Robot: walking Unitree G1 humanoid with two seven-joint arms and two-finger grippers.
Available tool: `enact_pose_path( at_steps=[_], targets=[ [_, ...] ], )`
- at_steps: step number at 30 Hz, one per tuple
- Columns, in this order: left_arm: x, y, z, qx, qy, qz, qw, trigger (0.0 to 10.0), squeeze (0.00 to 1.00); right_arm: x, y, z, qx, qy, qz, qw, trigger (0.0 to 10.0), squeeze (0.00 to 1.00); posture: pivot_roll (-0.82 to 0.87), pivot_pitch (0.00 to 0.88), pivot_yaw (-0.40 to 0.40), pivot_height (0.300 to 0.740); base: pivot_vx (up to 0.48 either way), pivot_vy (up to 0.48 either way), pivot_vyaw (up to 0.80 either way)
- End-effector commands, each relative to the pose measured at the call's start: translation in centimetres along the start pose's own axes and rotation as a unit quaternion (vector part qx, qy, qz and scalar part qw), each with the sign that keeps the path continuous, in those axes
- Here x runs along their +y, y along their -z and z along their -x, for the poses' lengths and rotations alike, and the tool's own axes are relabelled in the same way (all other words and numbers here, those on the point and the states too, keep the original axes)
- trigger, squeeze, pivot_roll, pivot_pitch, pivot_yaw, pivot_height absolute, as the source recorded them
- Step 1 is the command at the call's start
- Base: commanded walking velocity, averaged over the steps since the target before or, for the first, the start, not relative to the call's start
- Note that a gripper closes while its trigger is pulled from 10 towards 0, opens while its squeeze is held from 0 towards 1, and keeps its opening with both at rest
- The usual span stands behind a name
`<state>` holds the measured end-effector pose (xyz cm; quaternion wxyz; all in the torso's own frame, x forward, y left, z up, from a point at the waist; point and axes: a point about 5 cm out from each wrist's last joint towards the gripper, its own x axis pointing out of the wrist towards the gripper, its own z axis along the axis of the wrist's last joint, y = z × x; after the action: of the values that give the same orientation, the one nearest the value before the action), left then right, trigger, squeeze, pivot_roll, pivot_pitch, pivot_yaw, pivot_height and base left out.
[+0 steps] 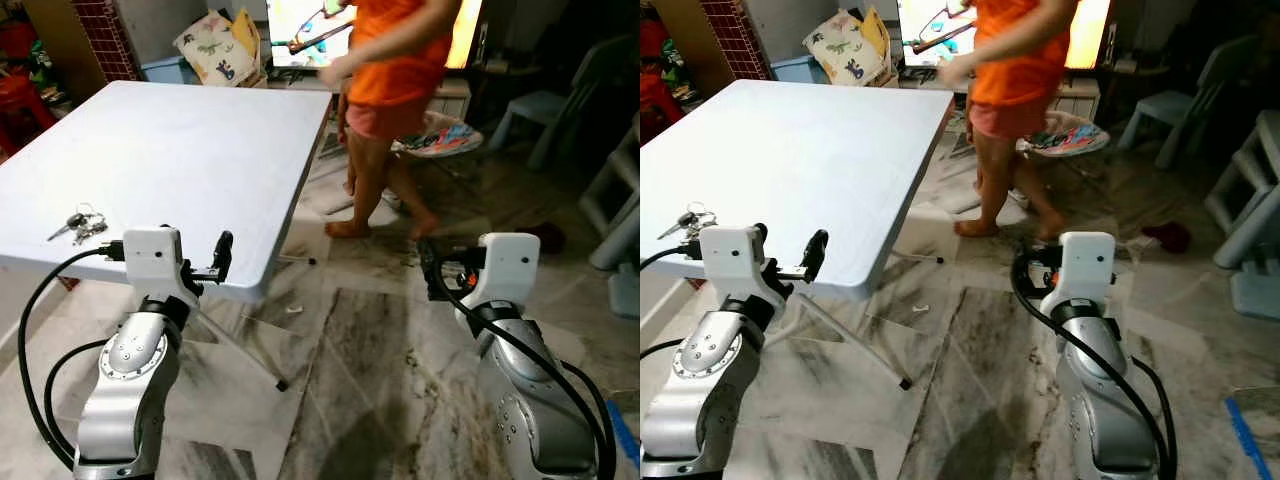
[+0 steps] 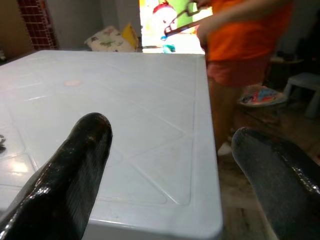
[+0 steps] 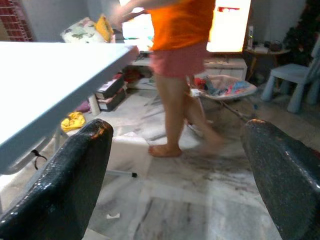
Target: Hang keys on a hook
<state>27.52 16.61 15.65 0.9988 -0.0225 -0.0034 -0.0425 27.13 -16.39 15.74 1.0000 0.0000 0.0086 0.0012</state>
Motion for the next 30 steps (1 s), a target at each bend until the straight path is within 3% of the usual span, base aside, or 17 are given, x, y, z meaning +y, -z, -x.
enact_pose_path(
  at_steps=[1,6,9,24,30],
  targets=[
    [-0.07,-0.21,0.05,0.000,0.003,-0.008,1.000,10.0,0.00,-0.22,-0.01,-0.06,0.001,0.010,-0.006,1.000,10.0,0.00,-0.03,0.053,0.055,0.740,0.000,0.480,0.00],
    [-0.06,-0.09,0.07,0.006,0.001,-0.009,1.000,10.0,0.00,-0.08,0.00,-0.08,0.002,0.008,-0.010,1.000,10.0,0.00,-0.03,0.053,0.056,0.740,0.000,0.480,0.00],
    [0.00,0.18,-0.11,0.011,-0.002,-0.009,1.000,10.0,0.00,0.02,0.29,-0.24,0.012,0.012,0.025,1.000,10.0,0.00,-0.03,0.053,0.059,0.740,0.000,0.480,0.00],
    [-0.27,0.25,-0.59,0.005,-0.008,-0.010,1.000,10.0,0.00,0.55,0.10,-0.41,0.007,-0.004,0.006,1.000,10.0,0.00,-0.03,0.043,0.056,0.740,0.000,0.480,0.00],
    [-0.36,0.17,-0.71,0.002,-0.012,-0.023,1.000,10.0,0.00,0.68,-0.16,-0.63,0.001,-0.007,0.012,1.000,10.0,0.00,-0.03,0.057,0.054,0.740,0.000,0.000,0.00]
  ],
)
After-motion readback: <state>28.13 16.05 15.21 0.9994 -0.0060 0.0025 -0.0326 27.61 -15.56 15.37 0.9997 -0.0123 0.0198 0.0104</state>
